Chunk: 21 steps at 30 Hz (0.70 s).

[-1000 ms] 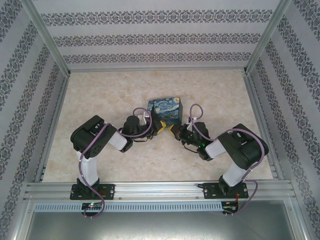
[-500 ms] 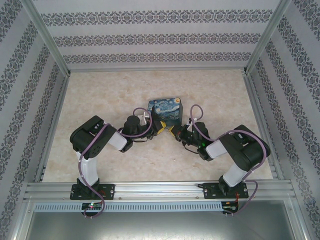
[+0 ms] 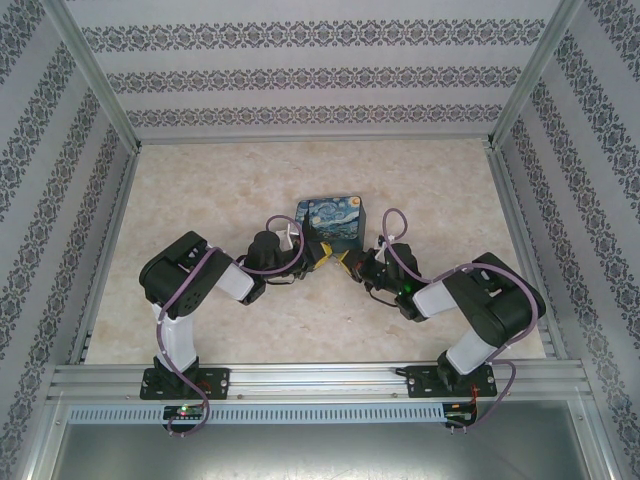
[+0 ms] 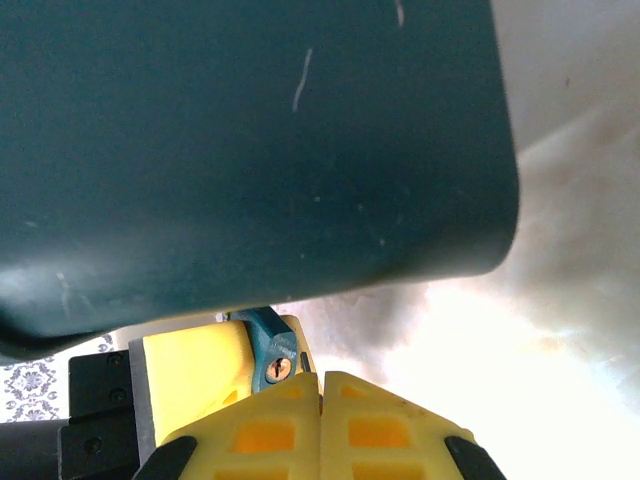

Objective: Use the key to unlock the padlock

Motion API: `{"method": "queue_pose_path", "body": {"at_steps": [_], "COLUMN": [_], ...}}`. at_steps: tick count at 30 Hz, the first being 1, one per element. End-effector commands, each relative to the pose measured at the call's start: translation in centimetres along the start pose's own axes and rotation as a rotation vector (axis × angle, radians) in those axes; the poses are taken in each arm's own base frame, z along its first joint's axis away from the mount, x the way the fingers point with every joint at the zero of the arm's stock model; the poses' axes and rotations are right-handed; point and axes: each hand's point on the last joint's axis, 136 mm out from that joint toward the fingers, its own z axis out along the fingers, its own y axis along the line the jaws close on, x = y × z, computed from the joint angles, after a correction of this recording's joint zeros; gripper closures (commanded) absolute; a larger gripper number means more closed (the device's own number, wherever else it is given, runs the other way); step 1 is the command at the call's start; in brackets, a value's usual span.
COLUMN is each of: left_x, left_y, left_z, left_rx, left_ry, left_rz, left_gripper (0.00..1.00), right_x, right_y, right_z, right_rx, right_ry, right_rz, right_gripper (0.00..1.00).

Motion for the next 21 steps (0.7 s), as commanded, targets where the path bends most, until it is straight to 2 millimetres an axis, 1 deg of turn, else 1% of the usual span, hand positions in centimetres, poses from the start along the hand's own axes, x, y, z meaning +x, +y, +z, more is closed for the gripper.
{"method": "queue_pose_path", "body": {"at_steps": [1, 2, 3, 7, 15, 21], "left_x": [0.4, 0.3, 0.3, 0.3, 0.4, 0.4], "left_y": [-1.2, -1.2, -1.2, -1.1, -0.9, -0.6], "left_z": [-0.1, -0.1, -0.1, -0.1, 0.0, -0.1], "left_rx": [0.023, 0.023, 0.022, 0.021, 0.016, 0.006], "left_ry": [0.003, 0.002, 0.003, 0.002, 0.003, -0.001], "left_rz": [0.027, 0.027, 0.028, 0.026, 0.029, 0.028], "left_gripper": [1.00, 1.00, 1.00, 1.00, 1.00, 1.00], "right_x": [0.0, -0.2, -0.3, -0.2, -0.2, -0.3], "right_y": [1.5, 2.3, 2.7, 3.0, 3.5, 3.3], "right_z": [0.2, 0.5, 0.6, 0.6, 0.4, 0.1], "right_rx": [-0.033, -0.051, -0.058, -0.067, -0.078, -0.058], "right_ry": [-0.005, -0.007, -0.007, -0.005, -0.006, -0.011], "right_rz": [-0.043, -0.049, -0.051, -0.054, -0.059, -0.069], "right_gripper": [1.00, 1.00, 1.00, 1.00, 1.00, 1.00]}}
